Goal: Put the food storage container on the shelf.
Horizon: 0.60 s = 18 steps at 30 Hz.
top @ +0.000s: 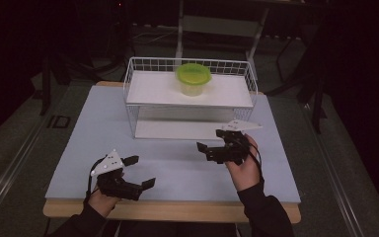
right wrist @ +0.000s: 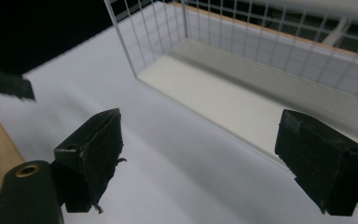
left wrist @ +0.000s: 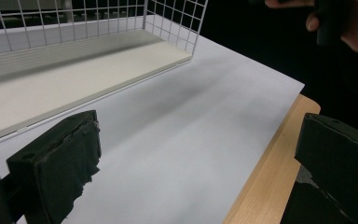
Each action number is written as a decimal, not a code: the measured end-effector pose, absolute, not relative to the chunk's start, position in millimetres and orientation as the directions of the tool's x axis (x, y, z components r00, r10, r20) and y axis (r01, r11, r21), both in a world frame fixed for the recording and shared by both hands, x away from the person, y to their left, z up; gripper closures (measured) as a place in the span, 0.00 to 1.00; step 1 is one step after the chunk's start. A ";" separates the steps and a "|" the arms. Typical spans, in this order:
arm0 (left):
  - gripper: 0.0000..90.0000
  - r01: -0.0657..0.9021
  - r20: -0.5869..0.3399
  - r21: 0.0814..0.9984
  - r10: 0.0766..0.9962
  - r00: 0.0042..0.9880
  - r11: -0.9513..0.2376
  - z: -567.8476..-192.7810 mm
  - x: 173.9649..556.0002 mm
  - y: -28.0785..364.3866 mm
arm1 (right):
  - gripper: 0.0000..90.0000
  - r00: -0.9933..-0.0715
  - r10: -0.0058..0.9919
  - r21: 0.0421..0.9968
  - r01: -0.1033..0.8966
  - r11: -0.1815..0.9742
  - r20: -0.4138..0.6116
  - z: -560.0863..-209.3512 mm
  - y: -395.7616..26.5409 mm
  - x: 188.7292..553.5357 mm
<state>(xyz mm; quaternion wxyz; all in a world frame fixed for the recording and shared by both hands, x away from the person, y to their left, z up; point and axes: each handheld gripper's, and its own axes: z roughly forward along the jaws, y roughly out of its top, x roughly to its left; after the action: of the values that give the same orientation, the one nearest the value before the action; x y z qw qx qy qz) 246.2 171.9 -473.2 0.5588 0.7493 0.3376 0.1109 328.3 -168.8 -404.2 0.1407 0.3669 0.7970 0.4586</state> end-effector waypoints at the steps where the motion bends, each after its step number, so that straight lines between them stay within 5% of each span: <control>1: 0.01 0.382 -0.210 0.912 0.630 0.748 -0.148 -473.6 246.5 171.7 | 0.16 -0.692 0.714 0.834 0.455 0.311 0.111 -408.0 -171.5 326.8; 18: 0.01 0.380 -0.182 0.902 0.620 0.763 -0.203 -480.2 249.1 166.4 | 0.16 -0.687 0.718 0.791 0.499 0.354 0.112 -461.3 -203.9 301.1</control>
<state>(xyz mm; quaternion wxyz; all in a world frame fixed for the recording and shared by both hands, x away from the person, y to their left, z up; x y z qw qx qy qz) 249.1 166.4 -480.2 0.5409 0.7675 0.3258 0.1108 301.1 -203.9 -461.3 0.1281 0.3741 0.8128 0.4277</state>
